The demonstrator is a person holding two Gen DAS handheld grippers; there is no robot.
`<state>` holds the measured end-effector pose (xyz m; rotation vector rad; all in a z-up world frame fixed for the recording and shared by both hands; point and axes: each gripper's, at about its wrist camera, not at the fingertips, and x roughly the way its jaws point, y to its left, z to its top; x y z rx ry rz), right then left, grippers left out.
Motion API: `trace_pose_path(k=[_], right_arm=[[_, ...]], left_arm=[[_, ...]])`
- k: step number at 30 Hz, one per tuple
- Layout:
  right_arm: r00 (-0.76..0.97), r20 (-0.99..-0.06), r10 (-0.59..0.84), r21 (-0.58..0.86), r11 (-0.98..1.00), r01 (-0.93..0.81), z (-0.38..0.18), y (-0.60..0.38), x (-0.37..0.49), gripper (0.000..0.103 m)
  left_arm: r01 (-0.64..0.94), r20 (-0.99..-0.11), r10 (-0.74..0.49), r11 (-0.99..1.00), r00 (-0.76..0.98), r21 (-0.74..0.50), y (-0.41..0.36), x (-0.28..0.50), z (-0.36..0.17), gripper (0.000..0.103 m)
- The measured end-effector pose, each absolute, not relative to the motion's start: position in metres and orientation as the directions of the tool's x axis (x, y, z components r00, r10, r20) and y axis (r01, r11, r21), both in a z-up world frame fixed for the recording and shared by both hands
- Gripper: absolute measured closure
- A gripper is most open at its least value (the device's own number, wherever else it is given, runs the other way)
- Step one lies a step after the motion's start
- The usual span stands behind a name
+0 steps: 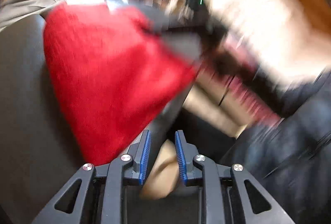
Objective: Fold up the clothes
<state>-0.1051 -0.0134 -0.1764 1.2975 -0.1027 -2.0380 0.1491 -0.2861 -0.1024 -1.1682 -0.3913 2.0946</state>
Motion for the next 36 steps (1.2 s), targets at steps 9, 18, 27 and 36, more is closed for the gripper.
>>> trace_pose_path(k=[9, 18, 27, 36], right_arm=[[-0.220, -0.766, -0.604, 0.454, -0.751, 0.479, -0.195, -0.002, -0.109, 0.094], [-0.202, -0.622, -0.757, 0.567, -0.613, 0.551, -0.151, 0.039, -0.072, 0.084], [-0.001, -0.686, -0.728, 0.567, -0.535, 0.626, -0.165, 0.044, 0.010, 0.063], [0.000, -0.808, -0.589, 0.475, -0.651, 0.592, -0.212, 0.042, 0.026, 0.097]], left_arm=[[-0.253, -0.451, 0.618, -0.728, -0.644, -0.637, -0.319, 0.058, -0.086, 0.079], [-0.272, -0.602, 0.601, -0.790, -0.526, -0.549, -0.266, 0.005, -0.124, 0.079], [-0.277, -0.609, 0.587, -0.802, -0.533, -0.530, -0.262, 0.009, -0.126, 0.079], [-0.273, -0.603, 0.553, -0.824, -0.574, -0.496, -0.254, 0.023, -0.125, 0.079]])
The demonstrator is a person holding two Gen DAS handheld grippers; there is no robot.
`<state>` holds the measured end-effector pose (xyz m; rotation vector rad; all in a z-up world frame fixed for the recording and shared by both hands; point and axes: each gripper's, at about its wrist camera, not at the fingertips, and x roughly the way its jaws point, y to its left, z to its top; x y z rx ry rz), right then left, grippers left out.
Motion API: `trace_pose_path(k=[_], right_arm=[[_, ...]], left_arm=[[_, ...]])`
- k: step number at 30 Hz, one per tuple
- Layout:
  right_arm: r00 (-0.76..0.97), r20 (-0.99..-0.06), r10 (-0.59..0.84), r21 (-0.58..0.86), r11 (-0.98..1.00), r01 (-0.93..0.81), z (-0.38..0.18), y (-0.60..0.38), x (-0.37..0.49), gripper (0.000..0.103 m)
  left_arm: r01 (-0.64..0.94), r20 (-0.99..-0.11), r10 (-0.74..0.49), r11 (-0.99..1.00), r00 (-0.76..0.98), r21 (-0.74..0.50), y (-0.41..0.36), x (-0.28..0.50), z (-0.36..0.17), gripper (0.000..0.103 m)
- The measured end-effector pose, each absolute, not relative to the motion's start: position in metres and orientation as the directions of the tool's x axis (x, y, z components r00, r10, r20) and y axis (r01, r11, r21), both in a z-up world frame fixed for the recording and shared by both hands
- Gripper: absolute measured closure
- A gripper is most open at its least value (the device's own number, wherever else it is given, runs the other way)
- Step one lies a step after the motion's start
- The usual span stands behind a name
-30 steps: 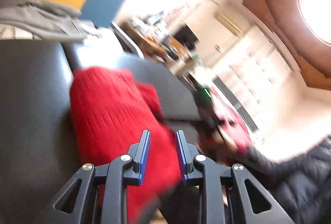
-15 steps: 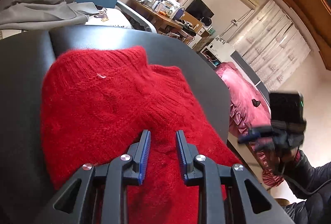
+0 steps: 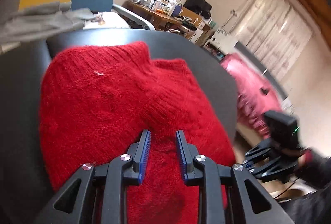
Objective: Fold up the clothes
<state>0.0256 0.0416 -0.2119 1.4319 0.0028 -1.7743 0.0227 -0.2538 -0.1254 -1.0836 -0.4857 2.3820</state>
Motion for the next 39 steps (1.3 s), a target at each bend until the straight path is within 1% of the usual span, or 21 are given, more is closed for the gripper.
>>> trace_pose_path(k=[8, 10, 12, 13, 14, 15, 16, 18, 20, 23, 25, 27, 29, 31, 33, 34, 38, 39], right_arm=[[-0.031, -0.824, -0.566, 0.449, -0.685, 0.574, -0.209, 0.048, 0.032, 0.098], [-0.030, -0.821, -0.571, 0.449, -0.677, 0.583, -0.200, 0.049, 0.033, 0.092], [-0.026, -0.819, -0.573, 0.449, -0.669, 0.593, -0.190, 0.049, 0.033, 0.089], [-0.041, -0.824, -0.566, 0.431, -0.672, 0.603, -0.182, 0.050, 0.033, 0.083], [-0.076, -0.832, -0.550, 0.394, -0.682, 0.616, -0.170, 0.052, 0.033, 0.079], [-0.112, -0.828, -0.549, 0.366, -0.682, 0.633, -0.157, 0.051, 0.031, 0.070], [-0.148, -0.822, -0.550, 0.339, -0.681, 0.649, -0.144, 0.050, 0.029, 0.065], [-0.206, -0.800, -0.564, 0.293, -0.666, 0.686, -0.118, 0.040, 0.021, 0.065], [-0.246, -0.768, -0.591, 0.256, -0.636, 0.728, -0.092, 0.020, 0.009, 0.065], [-0.225, -0.740, -0.634, 0.225, -0.548, 0.806, -0.060, -0.042, -0.013, 0.065], [-0.205, -0.752, -0.627, 0.183, -0.497, 0.848, -0.061, -0.094, -0.032, 0.065], [-0.212, -0.776, -0.594, 0.145, -0.495, 0.857, -0.068, -0.132, -0.051, 0.065], [-0.202, -0.807, -0.554, 0.136, -0.509, 0.850, -0.086, -0.158, -0.075, 0.065], [-0.191, -0.839, -0.510, 0.141, -0.543, 0.828, -0.109, -0.163, -0.094, 0.064], [-0.160, -0.857, -0.490, 0.189, -0.587, 0.787, -0.135, -0.157, -0.103, 0.064], [-0.184, -0.844, -0.503, 0.193, -0.607, 0.771, -0.146, -0.144, -0.102, 0.063], [-0.271, -0.736, -0.620, 0.232, -0.608, 0.759, -0.166, -0.100, -0.086, 0.063], [-0.281, -0.729, -0.625, 0.225, -0.605, 0.764, -0.166, -0.100, -0.084, 0.063]], left_arm=[[-0.263, -0.589, 0.513, -0.848, -0.625, -0.460, -0.245, 0.039, -0.124, 0.078], [-0.260, -0.585, 0.503, -0.854, -0.637, -0.451, -0.242, 0.043, -0.124, 0.078], [-0.251, -0.570, 0.494, -0.856, -0.657, -0.452, -0.247, 0.049, -0.119, 0.078], [-0.243, -0.557, 0.489, -0.855, -0.671, -0.458, -0.253, 0.054, -0.114, 0.077], [-0.236, -0.543, 0.485, -0.854, -0.686, -0.464, -0.259, 0.058, -0.109, 0.077], [-0.227, -0.534, 0.474, -0.857, -0.701, -0.463, -0.266, 0.061, -0.105, 0.076], [-0.218, -0.524, 0.462, -0.860, -0.715, -0.461, -0.273, 0.064, -0.102, 0.076], [-0.200, -0.506, 0.438, -0.867, -0.743, -0.457, -0.287, 0.070, -0.094, 0.076], [-0.190, -0.510, 0.411, -0.882, -0.755, -0.430, -0.290, 0.075, -0.093, 0.076], [-0.178, -0.523, 0.382, -0.900, -0.762, -0.398, -0.289, 0.079, -0.096, 0.075], [-0.178, -0.539, 0.381, -0.903, -0.751, -0.391, -0.281, 0.078, -0.105, 0.075], [-0.177, -0.555, 0.380, -0.906, -0.740, -0.383, -0.273, 0.077, -0.114, 0.075], [-0.177, -0.571, 0.378, -0.910, -0.729, -0.376, -0.264, 0.076, -0.123, 0.075], [-0.176, -0.587, 0.376, -0.913, -0.717, -0.369, -0.256, 0.075, -0.132, 0.075], [-0.176, -0.603, 0.374, -0.916, -0.705, -0.361, -0.248, 0.075, -0.141, 0.075], [-0.176, -0.610, 0.372, -0.917, -0.699, -0.358, -0.244, 0.074, -0.145, 0.075], [-0.136, -0.588, 0.368, -0.906, -0.720, -0.401, -0.252, 0.081, -0.141, 0.075], [-0.126, -0.582, 0.367, -0.903, -0.726, -0.412, -0.255, 0.083, -0.140, 0.075]])
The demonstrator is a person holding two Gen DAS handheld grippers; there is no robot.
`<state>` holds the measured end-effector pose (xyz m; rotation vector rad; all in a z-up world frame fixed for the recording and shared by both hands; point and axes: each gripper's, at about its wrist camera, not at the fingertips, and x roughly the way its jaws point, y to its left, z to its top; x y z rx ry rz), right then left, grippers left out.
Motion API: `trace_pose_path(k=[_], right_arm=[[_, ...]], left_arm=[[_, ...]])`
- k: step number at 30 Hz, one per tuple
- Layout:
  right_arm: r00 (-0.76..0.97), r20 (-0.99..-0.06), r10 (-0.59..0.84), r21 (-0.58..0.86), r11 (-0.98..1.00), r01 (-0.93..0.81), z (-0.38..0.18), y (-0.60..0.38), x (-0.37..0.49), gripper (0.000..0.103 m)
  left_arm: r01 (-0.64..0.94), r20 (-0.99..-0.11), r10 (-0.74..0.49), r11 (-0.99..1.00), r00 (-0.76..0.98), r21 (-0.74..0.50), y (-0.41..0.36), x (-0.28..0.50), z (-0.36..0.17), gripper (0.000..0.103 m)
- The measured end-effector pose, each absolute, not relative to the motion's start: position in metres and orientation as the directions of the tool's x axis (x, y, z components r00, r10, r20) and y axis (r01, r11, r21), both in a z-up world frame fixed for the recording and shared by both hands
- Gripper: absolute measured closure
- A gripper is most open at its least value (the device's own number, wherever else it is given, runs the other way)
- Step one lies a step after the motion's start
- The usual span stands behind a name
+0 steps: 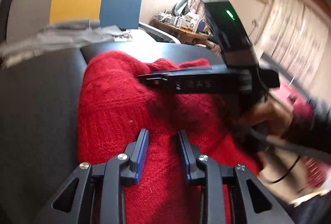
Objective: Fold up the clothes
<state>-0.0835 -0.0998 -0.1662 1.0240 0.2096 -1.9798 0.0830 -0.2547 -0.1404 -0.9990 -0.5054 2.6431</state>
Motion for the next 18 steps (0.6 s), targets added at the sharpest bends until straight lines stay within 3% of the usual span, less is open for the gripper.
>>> trace_pose_path(k=[3, 10, 14, 18], right_arm=[[-0.304, -0.712, -0.633, 0.194, -0.594, 0.781, -0.167, -0.102, -0.078, 0.062], [-0.244, -0.669, -0.702, 0.329, -0.573, 0.750, -0.169, -0.089, -0.091, 0.061], [-0.181, -0.650, -0.738, 0.453, -0.567, 0.687, -0.155, -0.087, -0.106, 0.058], [-0.205, -0.587, -0.783, 0.447, -0.525, 0.724, -0.110, -0.070, -0.079, 0.057]], left_arm=[[-0.096, -0.564, 0.362, -0.891, -0.742, -0.445, -0.262, 0.088, -0.137, 0.075], [-0.029, -0.524, 0.346, -0.854, -0.778, -0.520, -0.278, 0.101, -0.129, 0.073], [0.033, -0.547, 0.274, -0.874, -0.791, -0.485, -0.294, 0.120, -0.124, 0.073], [0.002, -0.557, 0.246, -0.914, -0.793, -0.406, -0.286, 0.142, -0.117, 0.073]])
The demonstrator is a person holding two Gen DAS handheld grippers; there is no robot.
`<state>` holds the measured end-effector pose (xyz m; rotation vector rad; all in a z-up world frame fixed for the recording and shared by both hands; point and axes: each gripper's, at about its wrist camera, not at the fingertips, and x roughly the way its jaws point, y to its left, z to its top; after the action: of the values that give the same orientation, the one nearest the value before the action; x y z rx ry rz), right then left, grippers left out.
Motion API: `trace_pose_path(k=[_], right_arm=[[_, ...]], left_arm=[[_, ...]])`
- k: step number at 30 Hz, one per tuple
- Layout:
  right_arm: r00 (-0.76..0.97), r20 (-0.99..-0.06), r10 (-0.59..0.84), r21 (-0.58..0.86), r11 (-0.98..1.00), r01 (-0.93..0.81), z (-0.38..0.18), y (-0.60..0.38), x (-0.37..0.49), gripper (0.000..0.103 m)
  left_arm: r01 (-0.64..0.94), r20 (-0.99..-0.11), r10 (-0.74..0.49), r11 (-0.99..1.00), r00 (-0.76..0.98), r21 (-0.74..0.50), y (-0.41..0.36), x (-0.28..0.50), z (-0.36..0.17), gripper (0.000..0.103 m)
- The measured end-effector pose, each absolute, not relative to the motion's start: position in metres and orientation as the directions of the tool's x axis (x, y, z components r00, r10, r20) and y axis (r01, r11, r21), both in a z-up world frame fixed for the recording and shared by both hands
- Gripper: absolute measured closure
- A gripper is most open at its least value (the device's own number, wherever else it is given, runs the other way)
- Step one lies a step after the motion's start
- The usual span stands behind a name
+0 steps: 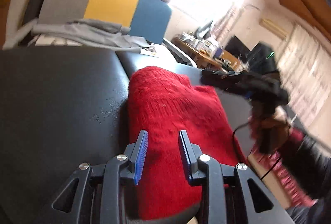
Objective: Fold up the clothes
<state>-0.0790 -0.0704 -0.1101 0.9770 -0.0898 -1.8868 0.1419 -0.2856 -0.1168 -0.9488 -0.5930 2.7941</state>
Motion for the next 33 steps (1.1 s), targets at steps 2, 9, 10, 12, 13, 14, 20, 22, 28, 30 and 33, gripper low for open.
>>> trace_pose_path(k=[2, 9, 10, 12, 13, 14, 20, 22, 28, 30, 33], right_arm=[[-0.200, -0.578, -0.791, 0.413, -0.496, 0.764, -0.093, -0.061, -0.055, 0.055], [-0.205, -0.746, -0.633, 0.239, -0.542, 0.806, -0.126, -0.036, 0.019, 0.052], [-0.205, -0.775, -0.598, 0.226, -0.564, 0.794, -0.139, -0.031, 0.026, 0.051], [-0.228, -0.799, -0.556, 0.192, -0.596, 0.780, -0.166, -0.021, 0.035, 0.051], [-0.255, -0.771, -0.584, 0.202, -0.603, 0.772, -0.172, -0.014, 0.037, 0.051], [-0.266, -0.751, -0.604, 0.228, -0.616, 0.754, -0.174, -0.008, 0.038, 0.051], [-0.295, -0.747, -0.595, 0.192, -0.619, 0.762, -0.169, -0.010, 0.046, 0.050], [-0.279, -0.728, -0.626, 0.241, -0.615, 0.750, -0.168, -0.007, 0.045, 0.041], [-0.236, -0.697, -0.678, 0.300, -0.574, 0.762, -0.167, -0.015, 0.053, 0.008], [-0.212, -0.699, -0.683, 0.326, -0.567, 0.756, -0.163, -0.019, 0.051, 0.004], [-0.175, -0.667, -0.724, 0.409, -0.552, 0.726, -0.149, -0.012, 0.040, 0.004]], left_arm=[[-0.031, -0.564, 0.256, -0.926, -0.785, -0.377, -0.274, 0.146, -0.117, 0.073], [-0.065, -0.656, 0.255, -0.952, -0.710, -0.300, -0.237, 0.135, -0.153, 0.073], [-0.068, -0.671, 0.253, -0.955, -0.697, -0.289, -0.232, 0.133, -0.159, 0.073], [-0.062, -0.683, 0.265, -0.950, -0.680, -0.307, -0.230, 0.129, -0.165, 0.073], [-0.051, -0.679, 0.282, -0.939, -0.678, -0.339, -0.234, 0.127, -0.164, 0.073], [-0.050, -0.674, 0.299, -0.931, -0.676, -0.362, -0.238, 0.127, -0.161, 0.072], [-0.011, -0.522, 0.408, -0.795, -0.749, -0.606, -0.306, 0.119, -0.130, 0.039], [-0.009, -0.513, 0.467, -0.745, -0.720, -0.667, -0.329, 0.098, -0.134, 0.035], [-0.010, -0.566, 0.595, -0.694, -0.571, -0.720, -0.348, 0.045, -0.161, 0.025], [-0.015, -0.572, 0.615, -0.688, -0.543, -0.726, -0.348, 0.031, -0.170, 0.025], [-0.040, -0.558, 0.656, -0.665, -0.508, -0.746, -0.346, 0.015, -0.185, 0.024]])
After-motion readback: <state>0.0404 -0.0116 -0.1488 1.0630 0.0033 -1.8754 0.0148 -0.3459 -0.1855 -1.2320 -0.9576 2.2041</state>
